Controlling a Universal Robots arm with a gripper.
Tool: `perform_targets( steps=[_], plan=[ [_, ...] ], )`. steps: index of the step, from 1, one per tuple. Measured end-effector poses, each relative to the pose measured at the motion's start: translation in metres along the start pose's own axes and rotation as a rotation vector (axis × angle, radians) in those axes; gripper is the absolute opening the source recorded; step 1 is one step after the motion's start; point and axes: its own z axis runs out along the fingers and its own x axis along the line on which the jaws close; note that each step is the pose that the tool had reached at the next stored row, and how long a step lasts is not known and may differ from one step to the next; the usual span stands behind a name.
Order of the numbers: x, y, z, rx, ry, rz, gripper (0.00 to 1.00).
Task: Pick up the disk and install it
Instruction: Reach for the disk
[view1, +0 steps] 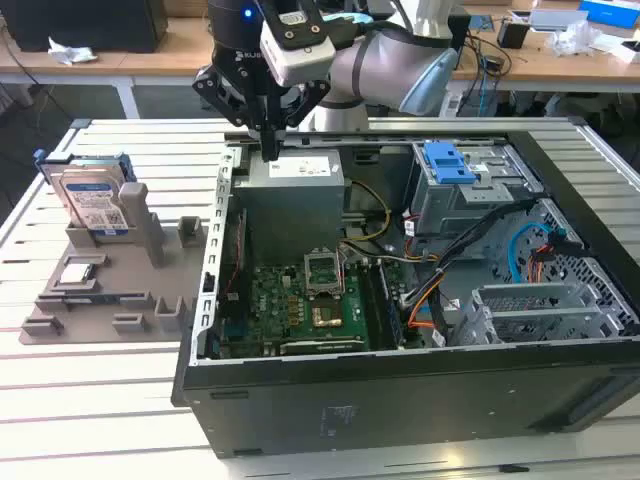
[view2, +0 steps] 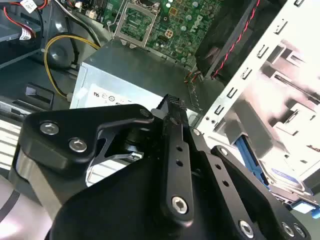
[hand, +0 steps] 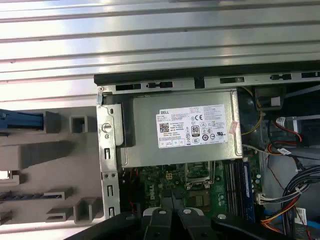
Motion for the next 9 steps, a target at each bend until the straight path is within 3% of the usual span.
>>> perform_targets(
  steps=[3, 9],
  plan=[
    [0.0067, -0.0005, -0.0002, 0.0, 0.0, 0.0, 0.11],
    [0.0135, -0.001, -0.0003, 0.0, 0.0, 0.0, 0.11]
  ],
)
